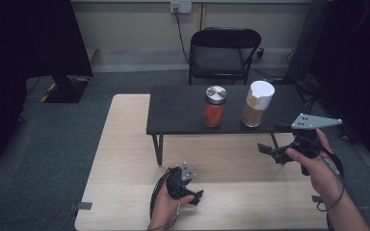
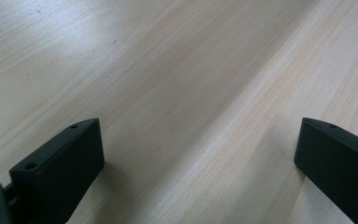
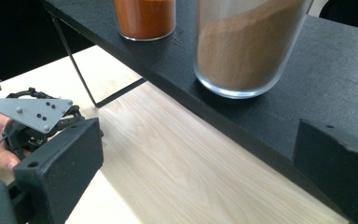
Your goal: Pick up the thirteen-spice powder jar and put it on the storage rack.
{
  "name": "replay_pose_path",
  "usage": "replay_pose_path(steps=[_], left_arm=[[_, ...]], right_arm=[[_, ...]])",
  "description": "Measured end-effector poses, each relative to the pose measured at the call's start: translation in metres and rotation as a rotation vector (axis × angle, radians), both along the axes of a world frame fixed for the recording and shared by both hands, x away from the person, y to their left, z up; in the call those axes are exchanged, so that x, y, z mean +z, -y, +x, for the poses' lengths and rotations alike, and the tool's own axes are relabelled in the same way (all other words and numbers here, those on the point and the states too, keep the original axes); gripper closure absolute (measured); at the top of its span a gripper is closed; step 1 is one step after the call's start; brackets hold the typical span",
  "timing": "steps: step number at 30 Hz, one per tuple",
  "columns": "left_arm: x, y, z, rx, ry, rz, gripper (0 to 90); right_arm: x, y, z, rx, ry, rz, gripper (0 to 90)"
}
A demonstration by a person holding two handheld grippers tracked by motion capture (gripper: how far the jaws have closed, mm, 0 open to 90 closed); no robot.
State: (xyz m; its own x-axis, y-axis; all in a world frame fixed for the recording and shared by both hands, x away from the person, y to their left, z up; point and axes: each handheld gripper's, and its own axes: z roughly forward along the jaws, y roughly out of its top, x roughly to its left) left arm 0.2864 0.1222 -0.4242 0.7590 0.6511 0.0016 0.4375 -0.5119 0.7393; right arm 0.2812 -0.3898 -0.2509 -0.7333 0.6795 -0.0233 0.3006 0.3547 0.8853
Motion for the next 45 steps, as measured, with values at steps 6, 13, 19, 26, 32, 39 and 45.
replay_pose_path(steps=[6, 13, 19, 26, 32, 39, 45], left_arm=[[0.000, 0.000, 0.000, 0.000, 0.000, 0.000, 0.8], [0.000, 0.000, 0.000, 0.000, 0.000, 0.000, 0.8], [0.000, 0.000, 0.000, 0.000, 0.000, 0.000, 0.8], [0.000, 0.000, 0.000, 0.000, 0.000, 0.000, 0.8], [0.000, 0.000, 0.000, 0.000, 0.000, 0.000, 0.8], [0.000, 0.000, 0.000, 0.000, 0.000, 0.000, 0.8], [0.000, 0.000, 0.000, 0.001, 0.000, 0.000, 0.8]], right_arm=[[-0.009, 0.001, -0.004, 0.011, -0.004, 0.006, 1.1], [-0.021, 0.000, -0.009, 0.016, -0.011, 0.002, 0.8], [-0.034, 0.001, -0.013, 0.021, -0.019, 0.009, 0.9], [-0.049, 0.004, -0.014, 0.023, -0.045, 0.034, 0.8], [-0.062, 0.004, -0.015, 0.026, -0.056, 0.038, 0.9], [-0.077, 0.006, -0.015, 0.045, -0.057, 0.053, 1.0], [-0.090, 0.004, -0.014, 0.057, -0.069, 0.049, 1.1]])
